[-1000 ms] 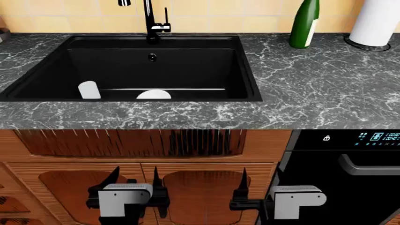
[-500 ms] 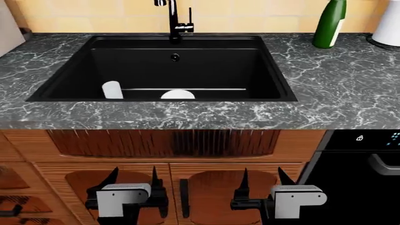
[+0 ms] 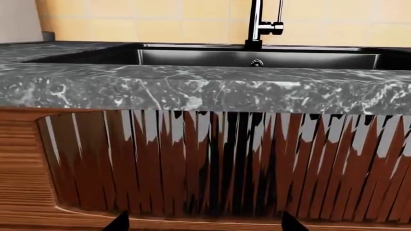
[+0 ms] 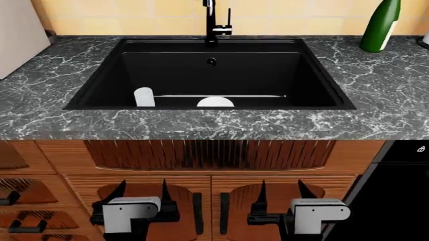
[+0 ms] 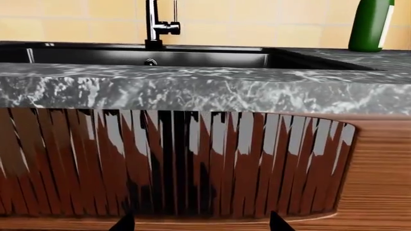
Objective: Pick the cup and bowl from the sink and place them on the counter for drying.
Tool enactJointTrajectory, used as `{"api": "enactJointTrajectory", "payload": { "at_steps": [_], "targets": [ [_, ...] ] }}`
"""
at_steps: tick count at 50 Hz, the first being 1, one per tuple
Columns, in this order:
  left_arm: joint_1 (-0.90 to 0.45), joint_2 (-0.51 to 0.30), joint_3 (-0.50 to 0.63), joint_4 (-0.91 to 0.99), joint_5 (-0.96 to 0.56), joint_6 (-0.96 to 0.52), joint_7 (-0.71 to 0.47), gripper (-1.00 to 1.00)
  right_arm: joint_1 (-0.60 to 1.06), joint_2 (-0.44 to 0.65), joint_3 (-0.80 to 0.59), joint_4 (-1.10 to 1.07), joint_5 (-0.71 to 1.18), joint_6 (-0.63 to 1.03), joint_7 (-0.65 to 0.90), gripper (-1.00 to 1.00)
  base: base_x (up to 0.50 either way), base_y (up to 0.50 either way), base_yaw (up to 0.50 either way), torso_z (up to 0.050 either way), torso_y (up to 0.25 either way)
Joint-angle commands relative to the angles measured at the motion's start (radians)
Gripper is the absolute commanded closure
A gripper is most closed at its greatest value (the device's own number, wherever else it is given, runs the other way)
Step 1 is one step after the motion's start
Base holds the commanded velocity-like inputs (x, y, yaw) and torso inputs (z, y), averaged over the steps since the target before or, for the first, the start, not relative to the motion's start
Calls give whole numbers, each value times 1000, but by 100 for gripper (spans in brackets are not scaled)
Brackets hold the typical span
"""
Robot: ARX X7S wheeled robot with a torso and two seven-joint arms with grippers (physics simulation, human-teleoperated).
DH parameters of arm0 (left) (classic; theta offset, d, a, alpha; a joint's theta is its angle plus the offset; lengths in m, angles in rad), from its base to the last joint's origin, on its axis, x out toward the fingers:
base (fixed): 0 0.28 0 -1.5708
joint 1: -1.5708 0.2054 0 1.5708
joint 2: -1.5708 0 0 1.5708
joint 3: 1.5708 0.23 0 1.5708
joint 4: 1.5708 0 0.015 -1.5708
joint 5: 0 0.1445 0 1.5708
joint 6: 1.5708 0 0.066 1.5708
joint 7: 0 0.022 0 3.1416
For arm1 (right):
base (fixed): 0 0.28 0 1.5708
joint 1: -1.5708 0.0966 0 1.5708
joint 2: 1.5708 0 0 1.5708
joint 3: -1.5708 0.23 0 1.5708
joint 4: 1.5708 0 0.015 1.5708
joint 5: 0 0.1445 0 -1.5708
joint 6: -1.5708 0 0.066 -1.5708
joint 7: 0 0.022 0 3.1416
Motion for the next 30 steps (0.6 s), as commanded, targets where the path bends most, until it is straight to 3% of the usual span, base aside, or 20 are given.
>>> {"api": "enactJointTrajectory", "payload": {
  "at_steps": [1, 30],
  "targets": [
    [-9, -5, 13, -9, -14, -6, -16, -100, 0, 13, -13, 1, 7, 0, 17, -100, 90, 0, 0, 0, 0],
    [-25, -25, 47, -15, -14, 7, -58, -100, 9, 32, -36, 4, 22, 22, 57, -100, 37, 0, 0, 2, 0]
  ]
}}
